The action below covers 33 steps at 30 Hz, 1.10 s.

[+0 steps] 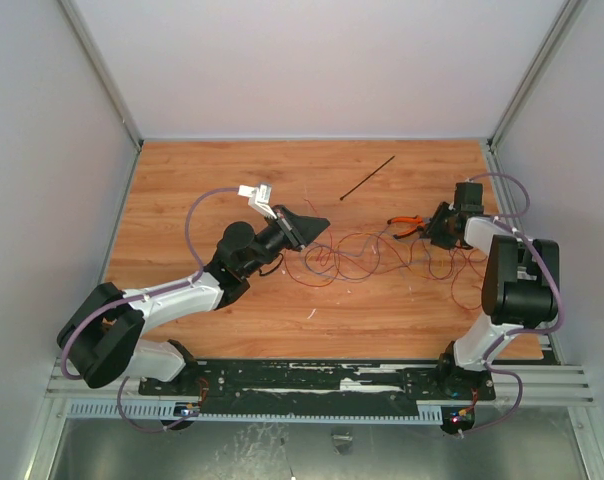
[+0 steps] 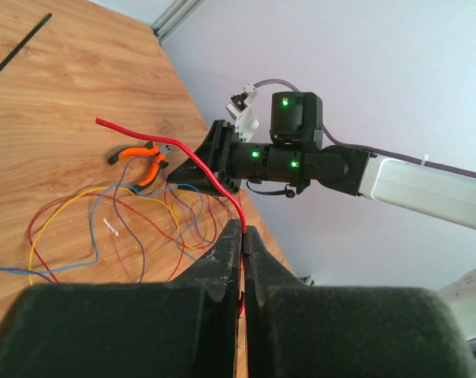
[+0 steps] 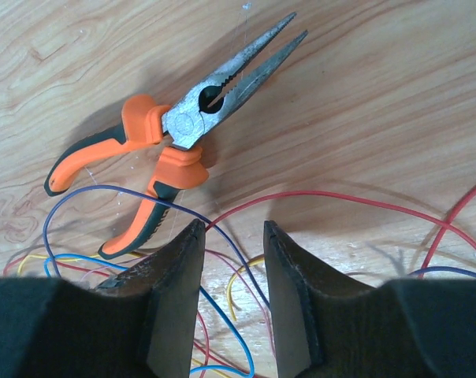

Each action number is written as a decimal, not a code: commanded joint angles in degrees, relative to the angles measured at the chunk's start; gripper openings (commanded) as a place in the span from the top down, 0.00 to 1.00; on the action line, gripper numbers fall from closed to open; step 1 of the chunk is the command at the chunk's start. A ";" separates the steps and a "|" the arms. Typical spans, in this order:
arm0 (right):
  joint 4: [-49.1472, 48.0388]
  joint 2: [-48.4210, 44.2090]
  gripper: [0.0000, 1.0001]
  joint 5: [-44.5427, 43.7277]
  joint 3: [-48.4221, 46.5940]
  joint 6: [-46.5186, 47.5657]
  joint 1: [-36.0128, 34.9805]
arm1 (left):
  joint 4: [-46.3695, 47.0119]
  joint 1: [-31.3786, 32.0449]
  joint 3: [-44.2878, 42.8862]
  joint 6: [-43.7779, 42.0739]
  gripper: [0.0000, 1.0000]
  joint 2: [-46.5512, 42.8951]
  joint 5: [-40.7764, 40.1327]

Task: Zip-tie the wires
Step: Straighten the cable at the center of the board.

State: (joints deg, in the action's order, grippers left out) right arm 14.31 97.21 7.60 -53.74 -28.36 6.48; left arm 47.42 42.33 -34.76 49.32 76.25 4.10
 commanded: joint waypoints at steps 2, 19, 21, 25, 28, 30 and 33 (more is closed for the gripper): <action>-0.62 -1.49 0.63 1.08 -1.29 -0.78 -0.06 | 0.92 -0.14 -0.37 -0.76 1.00 0.15 0.05; 0.64 -3.43 0.74 -0.16 -1.20 -0.82 -0.02 | 1.61 -0.12 -0.04 -0.19 1.00 0.57 0.63; 0.48 -2.86 0.73 0.67 -1.20 -0.95 -0.02 | 1.62 -0.18 -0.04 -0.19 1.00 0.59 0.71; -0.63 -2.62 0.68 1.75 -0.24 -1.61 -0.14 | 1.75 -0.14 -0.04 -0.19 1.00 0.64 0.72; -1.08 -2.51 0.68 1.47 0.44 -1.91 -0.07 | 1.80 -0.14 -0.02 -0.13 1.00 0.70 0.77; -1.44 -2.19 0.68 1.66 0.88 -2.10 -0.09 | 1.80 -0.14 0.02 -0.06 1.00 0.71 0.81; -1.74 -1.78 0.68 2.14 1.16 -2.20 -0.62 | 1.80 -0.14 0.04 -0.18 1.00 0.66 0.82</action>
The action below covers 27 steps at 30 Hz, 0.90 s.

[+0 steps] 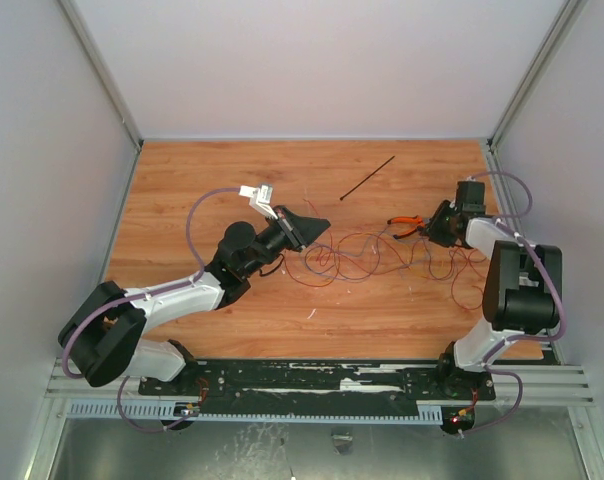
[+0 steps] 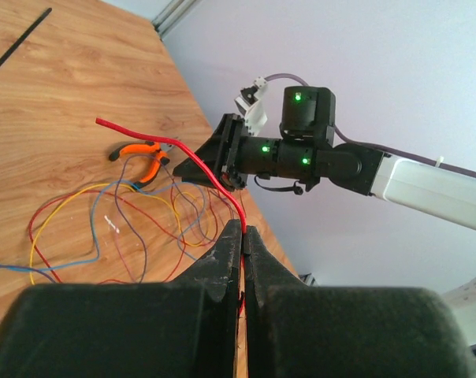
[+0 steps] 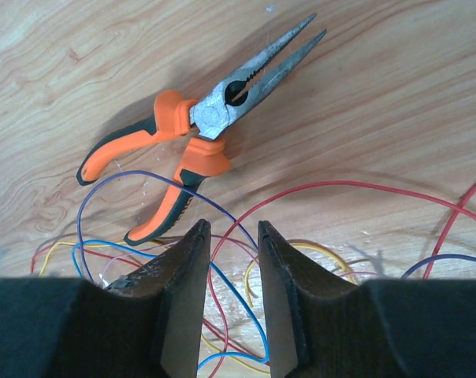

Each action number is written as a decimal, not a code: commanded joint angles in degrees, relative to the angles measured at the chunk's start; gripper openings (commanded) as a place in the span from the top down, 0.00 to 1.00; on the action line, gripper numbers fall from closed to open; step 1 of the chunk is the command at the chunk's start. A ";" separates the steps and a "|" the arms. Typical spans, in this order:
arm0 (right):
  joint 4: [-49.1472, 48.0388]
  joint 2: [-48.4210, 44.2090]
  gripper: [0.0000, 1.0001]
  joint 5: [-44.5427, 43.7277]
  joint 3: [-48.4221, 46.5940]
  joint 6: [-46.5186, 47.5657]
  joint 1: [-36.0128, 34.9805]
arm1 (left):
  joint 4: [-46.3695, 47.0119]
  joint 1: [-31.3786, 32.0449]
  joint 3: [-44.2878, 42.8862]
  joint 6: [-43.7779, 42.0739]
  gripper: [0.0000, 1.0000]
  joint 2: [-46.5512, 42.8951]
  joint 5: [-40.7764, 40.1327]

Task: Zip-tie the wires
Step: Straighten the cable at the center of the board.

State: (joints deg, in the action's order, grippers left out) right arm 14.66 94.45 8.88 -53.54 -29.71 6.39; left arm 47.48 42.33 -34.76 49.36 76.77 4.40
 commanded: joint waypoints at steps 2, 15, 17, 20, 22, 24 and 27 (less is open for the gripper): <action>-1.97 1.00 0.68 0.87 1.07 -0.87 -0.94 | 1.78 -0.14 0.00 -0.23 1.00 0.23 0.46; 0.55 -1.46 0.74 0.49 -0.03 -0.08 -2.96 | 2.23 -0.14 -0.42 0.03 1.00 0.94 1.03; 0.55 -1.44 0.75 0.35 0.16 -0.24 -3.44 | 2.33 -0.14 -0.48 0.03 1.00 0.98 1.11; 0.50 -1.34 0.75 0.13 0.35 -0.26 -4.05 | 2.50 -0.09 -0.43 0.12 1.00 1.02 1.17; 0.47 -1.16 0.74 0.06 0.44 -0.31 -4.26 | 2.53 -0.14 -0.47 0.12 1.00 1.01 1.18; 0.29 -0.76 0.74 -0.11 0.53 -0.34 -4.40 | 2.53 -0.14 -0.46 0.13 1.00 0.98 1.18; 0.11 0.00 0.74 -0.22 0.61 -0.33 -4.46 | 2.53 -0.14 -0.41 0.03 1.00 0.85 1.16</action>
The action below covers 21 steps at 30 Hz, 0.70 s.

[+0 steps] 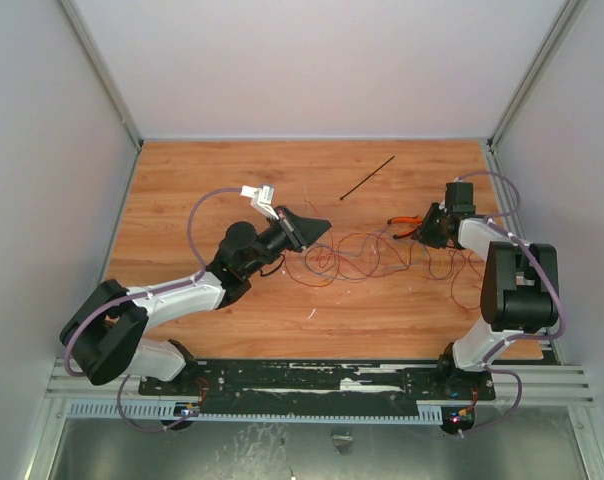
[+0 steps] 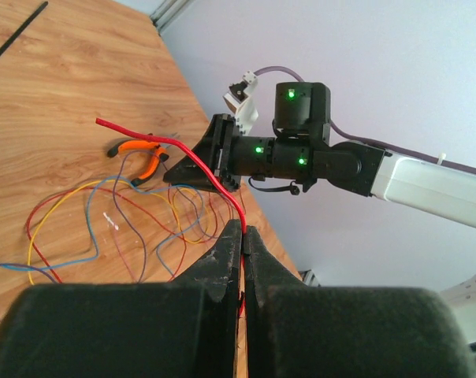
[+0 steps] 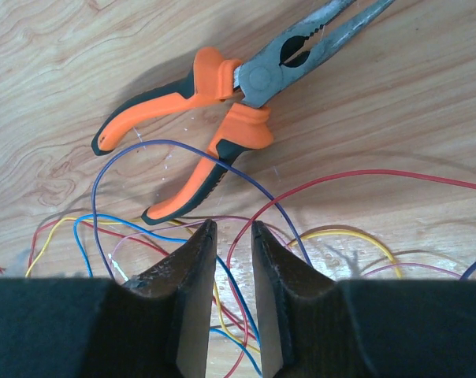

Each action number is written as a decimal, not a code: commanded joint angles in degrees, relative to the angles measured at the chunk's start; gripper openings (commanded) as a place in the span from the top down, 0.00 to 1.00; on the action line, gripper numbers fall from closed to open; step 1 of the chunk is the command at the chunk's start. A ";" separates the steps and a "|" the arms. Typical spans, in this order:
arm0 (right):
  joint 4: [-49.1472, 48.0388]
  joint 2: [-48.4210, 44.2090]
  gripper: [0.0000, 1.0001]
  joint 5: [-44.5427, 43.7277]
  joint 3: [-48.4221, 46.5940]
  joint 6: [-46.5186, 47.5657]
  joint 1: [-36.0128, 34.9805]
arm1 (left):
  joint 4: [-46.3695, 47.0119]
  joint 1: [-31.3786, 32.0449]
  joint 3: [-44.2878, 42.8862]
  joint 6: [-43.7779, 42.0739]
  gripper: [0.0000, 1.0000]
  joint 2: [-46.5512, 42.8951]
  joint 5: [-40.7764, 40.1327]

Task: Zip-tie the wires
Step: Straighten the cable at the center of the board.

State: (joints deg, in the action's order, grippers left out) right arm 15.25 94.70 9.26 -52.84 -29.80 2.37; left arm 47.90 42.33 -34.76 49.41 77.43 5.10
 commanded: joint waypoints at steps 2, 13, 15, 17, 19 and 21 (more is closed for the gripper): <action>-0.79 0.15 0.74 -0.65 0.13 -0.25 -0.53 | 2.02 -0.15 -0.48 -0.10 1.00 0.02 0.45; -1.70 2.15 0.74 -2.03 1.48 0.36 -0.48 | 1.57 -0.14 -0.48 -0.19 1.00 -0.39 0.30; -1.71 2.09 0.76 -2.01 1.60 0.30 -0.53 | 1.51 -0.12 -0.35 -0.19 1.00 -0.49 0.17; -1.26 1.48 0.79 -2.45 1.45 0.40 -0.47 | 1.35 -0.14 -0.23 -0.27 1.00 -0.64 0.07; -0.32 0.22 0.85 -3.45 1.07 0.70 -0.48 | 1.00 -0.14 -0.25 -0.45 1.00 -0.93 -0.32; 1.29 -1.32 0.91 -4.67 0.23 1.02 -0.45 | 0.76 -0.18 -0.21 -0.58 1.00 -1.21 -0.61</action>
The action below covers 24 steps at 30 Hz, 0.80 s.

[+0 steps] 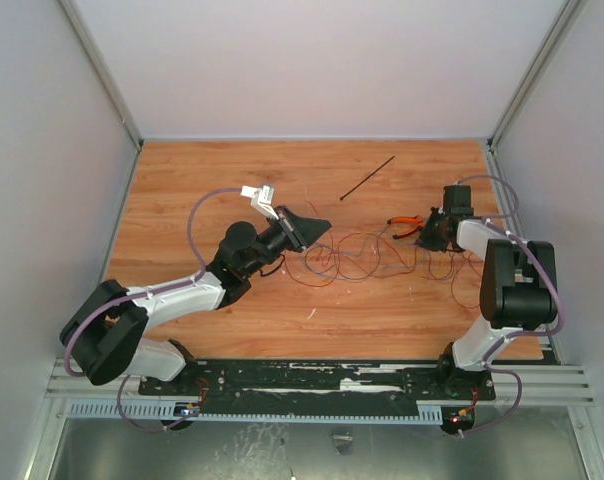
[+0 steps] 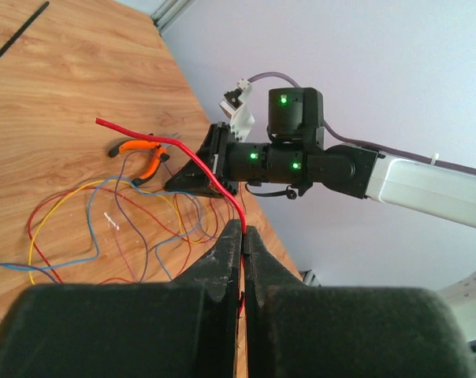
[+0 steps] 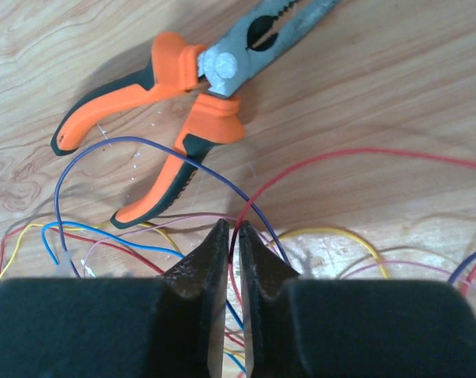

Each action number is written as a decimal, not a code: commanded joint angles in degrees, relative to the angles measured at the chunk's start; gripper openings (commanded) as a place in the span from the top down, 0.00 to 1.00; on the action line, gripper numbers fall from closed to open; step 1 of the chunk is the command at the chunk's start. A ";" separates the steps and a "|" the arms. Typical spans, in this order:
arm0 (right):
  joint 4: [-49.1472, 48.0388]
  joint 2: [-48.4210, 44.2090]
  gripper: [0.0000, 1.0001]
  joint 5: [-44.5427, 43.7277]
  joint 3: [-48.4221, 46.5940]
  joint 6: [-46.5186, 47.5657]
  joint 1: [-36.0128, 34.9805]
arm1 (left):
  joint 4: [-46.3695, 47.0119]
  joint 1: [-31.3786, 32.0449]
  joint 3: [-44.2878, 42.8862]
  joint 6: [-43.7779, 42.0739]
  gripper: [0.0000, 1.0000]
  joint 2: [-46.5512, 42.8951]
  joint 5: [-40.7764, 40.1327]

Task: Zip-tie the wires
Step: Straighten the cable at the center of the board.

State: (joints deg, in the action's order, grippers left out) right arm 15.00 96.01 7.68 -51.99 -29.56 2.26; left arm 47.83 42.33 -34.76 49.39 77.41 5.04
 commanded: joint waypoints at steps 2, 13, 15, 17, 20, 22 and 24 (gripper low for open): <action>3.15 -4.32 0.97 -4.39 -1.62 1.12 -0.36 | 0.63 -0.14 -0.22 -0.54 1.00 -1.45 -0.69; 8.19 -8.55 1.00 -11.69 -9.36 2.85 0.21 | -0.09 -0.14 0.76 -0.43 1.00 -2.72 -1.41; 9.03 -8.92 1.00 -14.10 -9.89 3.87 0.96 | -0.30 -0.22 1.12 -0.43 1.00 -2.96 -1.88; 9.73 -9.35 1.00 -15.80 -9.97 4.66 2.12 | -0.59 -0.20 1.47 -0.56 1.00 -2.73 -2.28; 10.28 -9.97 1.00 -18.52 -9.65 5.96 4.23 | -0.39 -0.22 1.97 -0.47 1.00 -1.78 -2.42; 10.48 -10.27 1.00 -20.29 -9.27 6.80 5.79 | 0.28 -0.23 2.21 -0.26 1.00 -0.73 -2.29; 10.29 -10.54 1.00 -21.26 -8.66 7.57 7.96 | 1.03 -0.23 2.44 -0.06 1.00 0.26 -2.15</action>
State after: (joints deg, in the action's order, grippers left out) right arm 24.45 87.64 -8.23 -60.69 -24.56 7.05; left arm 47.05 42.33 -33.08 49.39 76.14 3.46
